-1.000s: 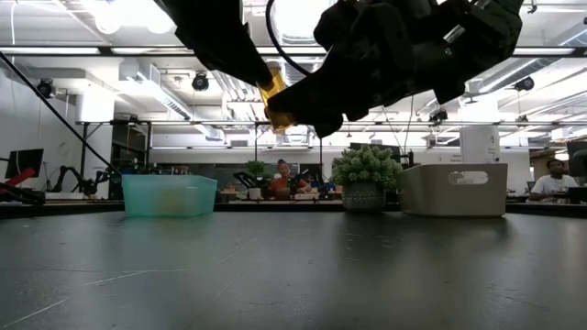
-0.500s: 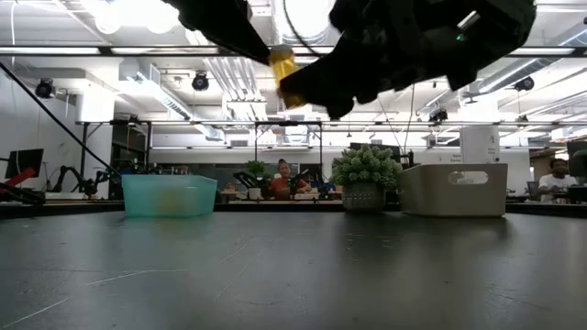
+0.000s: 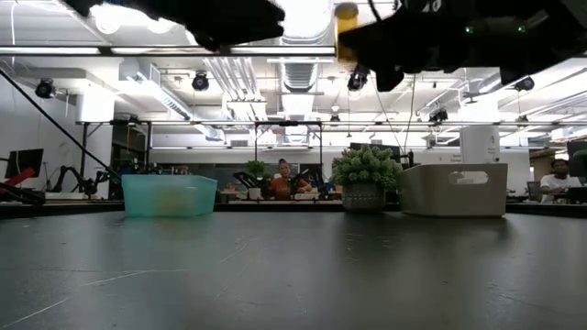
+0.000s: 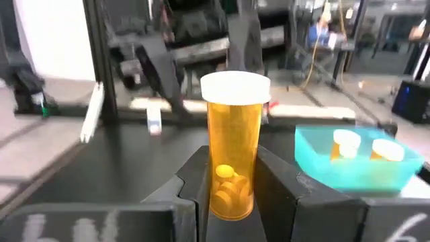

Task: Pick and place medicine bottles into bin by pill shape (circle, oval)
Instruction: Put the orange tablet bottle into the white bin

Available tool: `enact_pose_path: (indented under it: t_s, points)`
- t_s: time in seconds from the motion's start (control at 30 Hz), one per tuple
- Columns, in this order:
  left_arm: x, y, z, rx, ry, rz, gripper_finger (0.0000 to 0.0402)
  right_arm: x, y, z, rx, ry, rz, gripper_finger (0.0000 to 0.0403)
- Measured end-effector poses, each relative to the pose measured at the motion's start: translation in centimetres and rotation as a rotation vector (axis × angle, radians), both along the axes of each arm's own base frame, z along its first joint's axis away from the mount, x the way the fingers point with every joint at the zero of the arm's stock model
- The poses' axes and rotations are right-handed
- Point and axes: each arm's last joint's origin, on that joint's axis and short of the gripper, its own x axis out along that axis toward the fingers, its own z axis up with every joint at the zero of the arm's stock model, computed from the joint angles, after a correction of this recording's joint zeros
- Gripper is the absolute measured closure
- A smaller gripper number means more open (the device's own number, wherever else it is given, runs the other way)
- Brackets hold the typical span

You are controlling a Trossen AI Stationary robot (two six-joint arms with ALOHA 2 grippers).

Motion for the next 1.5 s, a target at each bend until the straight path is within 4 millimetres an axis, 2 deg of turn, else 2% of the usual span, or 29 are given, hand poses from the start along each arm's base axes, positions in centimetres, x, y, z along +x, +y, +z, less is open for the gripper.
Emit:
enact_pose_path:
  t_s: [0.13,0.23,0.37,0.6,0.73,0.87,0.97,1.3,1.5]
  points:
    - [0.3,0.9,-1.3,-0.074,-0.228,0.024,0.0182,-0.2,0.0,-0.2,0.007,-0.034,-0.001,0.0319]
    - [1.0,1.2,-2.2,-0.097,-0.309,0.019,0.0182,-0.1,-0.1,-0.4,0.005,-0.028,-0.026,0.0319]
    - [2.7,1.0,-2.9,-0.114,-0.356,-0.039,0.0182,-0.1,-0.2,-0.5,0.001,-0.03,-0.05,0.0319]
    - [6.0,1.6,-4.0,-0.178,-0.354,-0.005,0.0182,-0.1,-0.2,-0.4,-0.004,-0.034,-0.051,0.0319]
    - [7.1,2.0,-4.1,-0.202,-0.36,0.011,0.0182,-0.1,-0.2,-0.4,-0.004,-0.032,-0.052,0.0319]
    - [7.2,2.2,-4.0,-0.218,-0.368,0.014,0.0188,-0.1,-0.2,-0.4,0.0,-0.032,-0.051,0.0319]
    - [7.1,2.2,-4.2,-0.225,-0.359,0.008,0.0209,-0.1,-0.2,-0.4,0.006,-0.032,-0.051,0.0319]
    - [7.1,2.5,-4.1,-0.221,-0.364,0.006,0.0315,-0.1,-0.2,-0.4,0.0,-0.029,-0.053,0.0319]
    - [7.1,2.4,-4.2,-0.223,-0.356,-0.003,0.0346,-0.1,-0.2,-0.6,0.016,-0.013,-0.052,0.0317]
